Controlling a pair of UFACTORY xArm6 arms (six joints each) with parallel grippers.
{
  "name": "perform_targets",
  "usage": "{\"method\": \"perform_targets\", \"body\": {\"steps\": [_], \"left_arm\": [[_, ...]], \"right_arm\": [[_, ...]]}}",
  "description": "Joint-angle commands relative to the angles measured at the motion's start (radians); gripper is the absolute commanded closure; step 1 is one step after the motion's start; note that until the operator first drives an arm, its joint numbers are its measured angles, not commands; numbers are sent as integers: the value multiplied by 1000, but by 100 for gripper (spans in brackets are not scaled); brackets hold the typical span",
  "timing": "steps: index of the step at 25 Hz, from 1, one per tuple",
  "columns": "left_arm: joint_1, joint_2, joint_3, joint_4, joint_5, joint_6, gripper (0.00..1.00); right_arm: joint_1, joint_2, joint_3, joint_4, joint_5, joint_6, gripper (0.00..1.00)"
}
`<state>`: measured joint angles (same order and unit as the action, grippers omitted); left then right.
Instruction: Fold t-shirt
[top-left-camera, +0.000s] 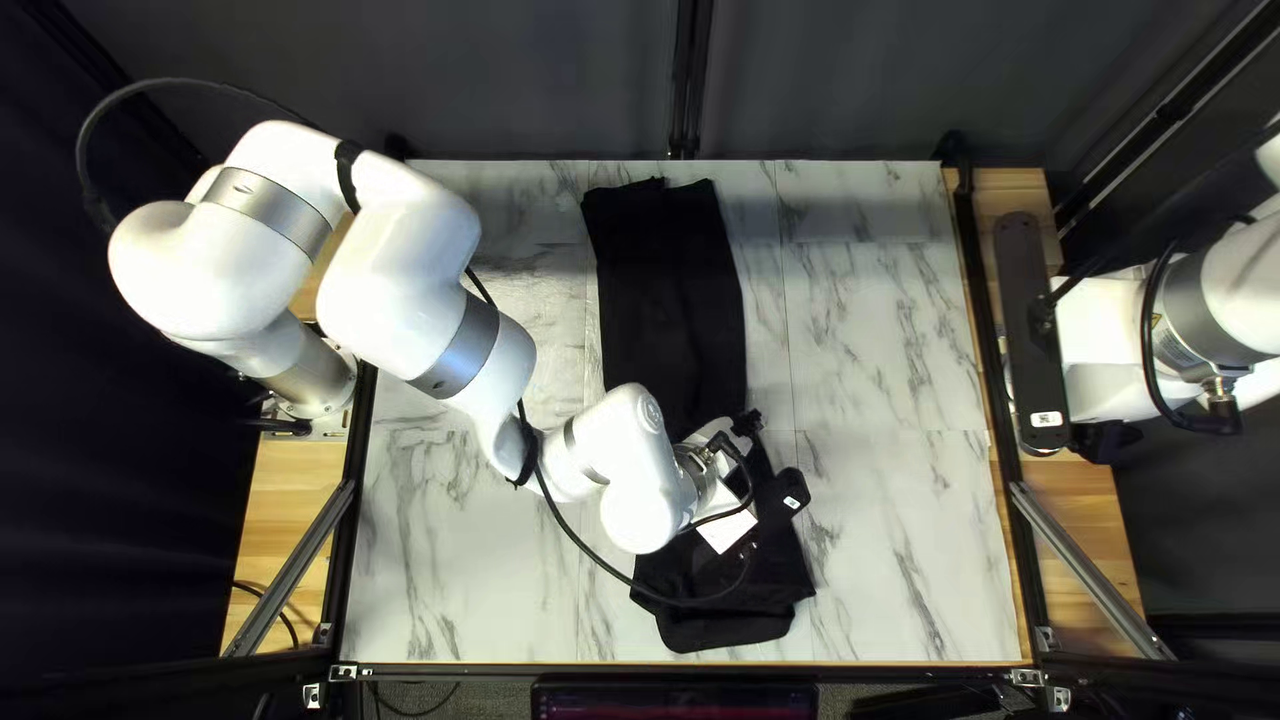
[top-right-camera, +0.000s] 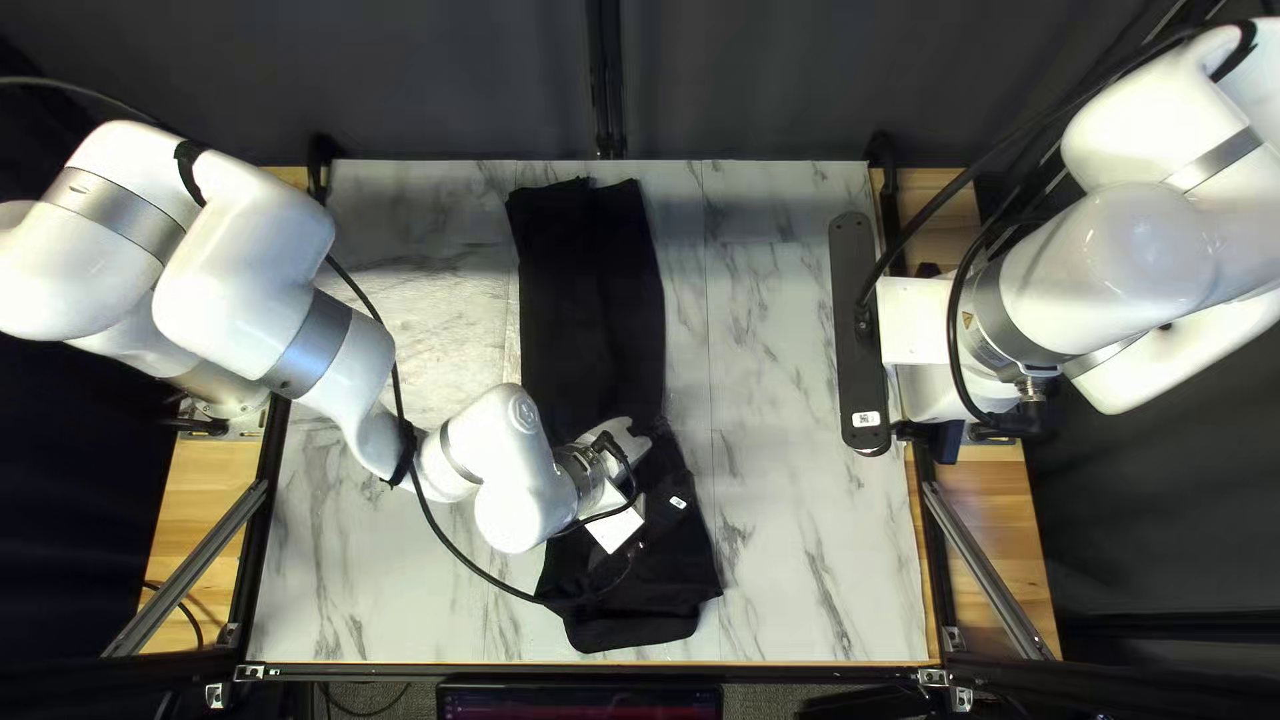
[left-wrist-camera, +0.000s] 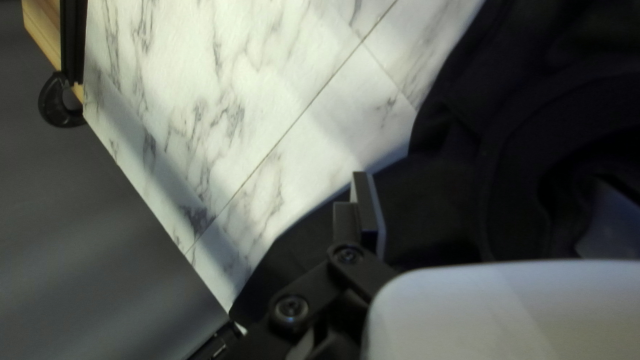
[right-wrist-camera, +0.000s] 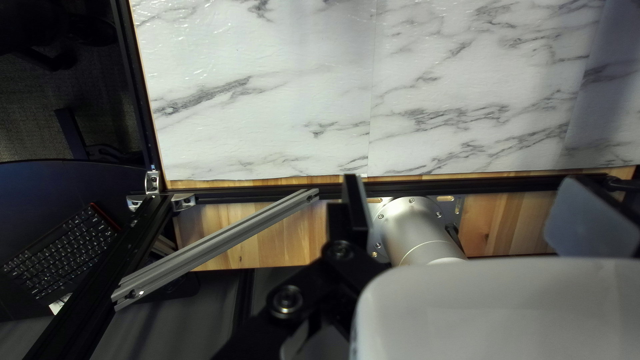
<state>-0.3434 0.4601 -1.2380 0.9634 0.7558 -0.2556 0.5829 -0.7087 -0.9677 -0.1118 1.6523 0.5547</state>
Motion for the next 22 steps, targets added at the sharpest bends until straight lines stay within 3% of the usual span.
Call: {"method": "perform_targets", "body": {"steps": [1,2,3,14,22], "left_arm": [[-3,0,1,-5,9,2,31],[-4,1,-1,-7,12,3,31],[-5,3,-4,-9,14,6,98],[-8,6,-9,-12,29,20,100],[-37,-101,57,-56,91,104,100]], "right_arm": [[0,0,0,0,0,0,0],[0,0,0,0,0,0,0],[0,0,0,0,0,0,0],[0,0,0,0,0,0,0],[0,0,0,0,0,0,0]]}}
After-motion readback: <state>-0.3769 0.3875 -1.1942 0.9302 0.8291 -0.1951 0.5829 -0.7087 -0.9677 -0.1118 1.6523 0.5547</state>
